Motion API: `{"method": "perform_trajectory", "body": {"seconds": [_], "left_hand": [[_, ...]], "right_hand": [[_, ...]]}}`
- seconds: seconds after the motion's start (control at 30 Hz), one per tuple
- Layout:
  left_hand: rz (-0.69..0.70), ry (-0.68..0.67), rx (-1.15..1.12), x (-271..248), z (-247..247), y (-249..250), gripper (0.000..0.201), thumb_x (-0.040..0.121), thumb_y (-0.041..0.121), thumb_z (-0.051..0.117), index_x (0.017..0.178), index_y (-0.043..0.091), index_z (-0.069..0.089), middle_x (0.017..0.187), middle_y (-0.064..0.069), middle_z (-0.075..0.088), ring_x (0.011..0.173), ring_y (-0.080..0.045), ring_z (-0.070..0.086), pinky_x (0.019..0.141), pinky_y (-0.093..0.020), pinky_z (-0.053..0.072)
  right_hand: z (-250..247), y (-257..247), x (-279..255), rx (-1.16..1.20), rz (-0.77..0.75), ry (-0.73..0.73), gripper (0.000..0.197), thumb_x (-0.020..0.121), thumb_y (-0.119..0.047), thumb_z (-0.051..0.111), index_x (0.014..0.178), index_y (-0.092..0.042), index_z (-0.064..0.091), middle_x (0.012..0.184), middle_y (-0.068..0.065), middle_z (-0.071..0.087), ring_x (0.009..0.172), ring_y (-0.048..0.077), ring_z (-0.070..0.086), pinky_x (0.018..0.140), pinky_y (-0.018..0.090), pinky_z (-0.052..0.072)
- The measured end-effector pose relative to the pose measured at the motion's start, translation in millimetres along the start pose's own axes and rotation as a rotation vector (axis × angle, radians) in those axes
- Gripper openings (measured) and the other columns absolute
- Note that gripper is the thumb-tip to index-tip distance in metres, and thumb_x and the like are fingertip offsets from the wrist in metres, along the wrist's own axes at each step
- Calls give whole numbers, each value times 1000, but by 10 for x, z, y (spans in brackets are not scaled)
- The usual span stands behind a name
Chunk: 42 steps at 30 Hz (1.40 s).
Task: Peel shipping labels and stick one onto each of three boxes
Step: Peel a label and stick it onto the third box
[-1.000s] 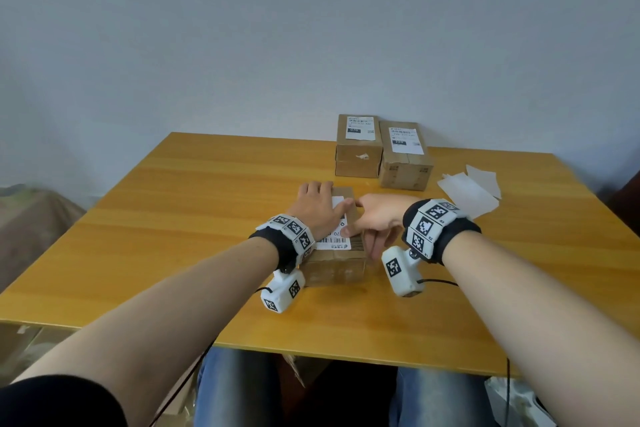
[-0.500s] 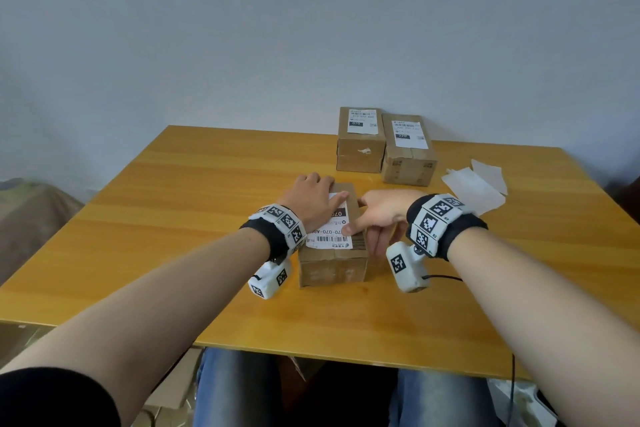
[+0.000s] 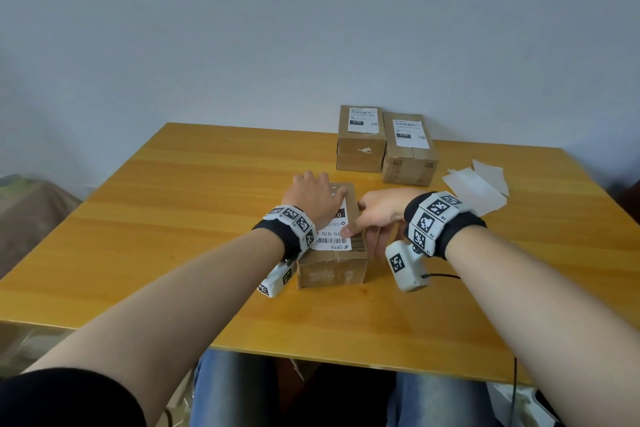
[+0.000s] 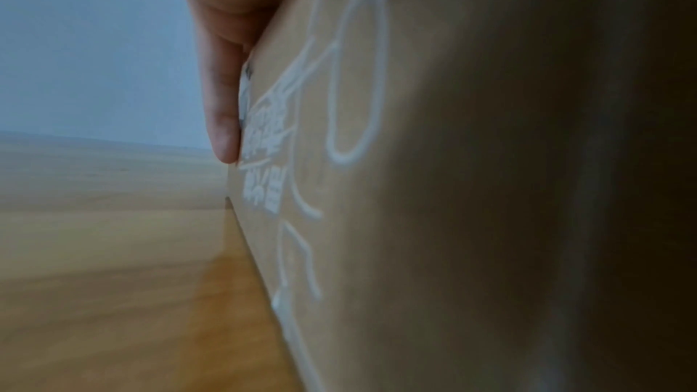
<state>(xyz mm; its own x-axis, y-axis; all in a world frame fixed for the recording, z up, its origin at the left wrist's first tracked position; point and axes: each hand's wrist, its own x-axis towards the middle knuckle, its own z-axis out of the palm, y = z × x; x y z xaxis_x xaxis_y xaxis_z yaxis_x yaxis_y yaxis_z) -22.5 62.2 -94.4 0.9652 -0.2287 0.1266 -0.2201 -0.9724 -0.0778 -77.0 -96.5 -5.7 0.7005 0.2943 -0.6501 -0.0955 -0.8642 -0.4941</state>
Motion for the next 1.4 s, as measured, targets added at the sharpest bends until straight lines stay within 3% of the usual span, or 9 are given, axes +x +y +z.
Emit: {"method": "perform_trajectory", "body": {"seconds": [0.17, 0.27, 0.43, 0.57, 0.7, 0.93, 1.17, 1.3, 1.4], "left_hand": [[142, -53, 204, -7, -139, -42, 31, 109, 31, 37, 133, 15, 49, 101, -11, 57, 85, -29, 57, 62, -38, 45], [113, -47, 165, 40, -215, -52, 33, 112, 28, 31, 133, 15, 51, 100, -8, 60, 87, -28, 61, 71, -41, 55], [99, -50, 133, 162, -175, -100, 32, 112, 22, 31, 134, 17, 53, 85, -2, 59, 72, -23, 58, 60, -37, 52], [74, -41, 134, 212, -177, -98, 37, 113, 23, 26, 123, 12, 60, 73, -3, 52, 73, -26, 63, 66, -41, 58], [51, -41, 77, 307, -124, -126, 38, 113, 22, 26, 134, 13, 56, 71, -1, 48, 65, -23, 57, 52, -37, 48], [-14, -14, -77, 419, -6, -167, 59, 112, 43, 20, 70, 14, 49, 63, -3, 49, 57, -25, 53, 45, -31, 27], [-91, 3, -229, 423, -34, -190, 60, 110, 50, 22, 76, 16, 56, 69, -4, 53, 72, -32, 59, 63, -36, 47], [-38, -30, -203, 366, -87, -218, 56, 111, 49, 26, 105, 12, 68, 81, -12, 62, 82, -39, 65, 72, -45, 56], [-103, -63, -292, 334, -91, -274, 77, 98, 76, 22, 72, 13, 57, 70, -7, 59, 71, -32, 63, 61, -36, 48]], "right_hand": [[-43, -20, 22, 17, -6, -32, 18, 99, -31, 73, 104, -21, 59, 78, 8, 80, 53, 16, 74, 39, 17, 48], [-80, -1, 46, 21, 23, -53, 20, 97, -34, 75, 106, -20, 64, 93, 14, 81, 57, 18, 75, 41, 19, 50], [-94, -38, 12, 26, 10, -65, 14, 98, -27, 73, 101, -18, 63, 72, 1, 78, 51, 9, 72, 38, 15, 47], [-96, -40, 49, 3, -22, -34, 19, 96, -24, 76, 106, -18, 60, 83, 0, 73, 47, 4, 69, 39, 15, 48], [-91, -15, 83, 16, -51, -36, 28, 97, -22, 74, 118, -18, 55, 89, -1, 71, 48, 1, 68, 41, 16, 49], [-112, 21, 173, 41, -37, -59, 33, 97, -22, 75, 122, -19, 53, 87, -2, 72, 50, 3, 70, 42, 16, 50], [-112, 62, 254, 50, -5, -92, 33, 97, -28, 74, 123, -20, 55, 92, 0, 75, 57, 7, 74, 45, 18, 53], [-71, 116, 268, 27, 23, -103, 50, 96, -44, 72, 136, -23, 50, 117, 5, 75, 84, 22, 79, 63, 30, 64], [-45, 208, 290, -5, 34, -70, 71, 93, -58, 70, 150, -37, 34, 129, 0, 70, 92, 24, 80, 91, 51, 62]]}}
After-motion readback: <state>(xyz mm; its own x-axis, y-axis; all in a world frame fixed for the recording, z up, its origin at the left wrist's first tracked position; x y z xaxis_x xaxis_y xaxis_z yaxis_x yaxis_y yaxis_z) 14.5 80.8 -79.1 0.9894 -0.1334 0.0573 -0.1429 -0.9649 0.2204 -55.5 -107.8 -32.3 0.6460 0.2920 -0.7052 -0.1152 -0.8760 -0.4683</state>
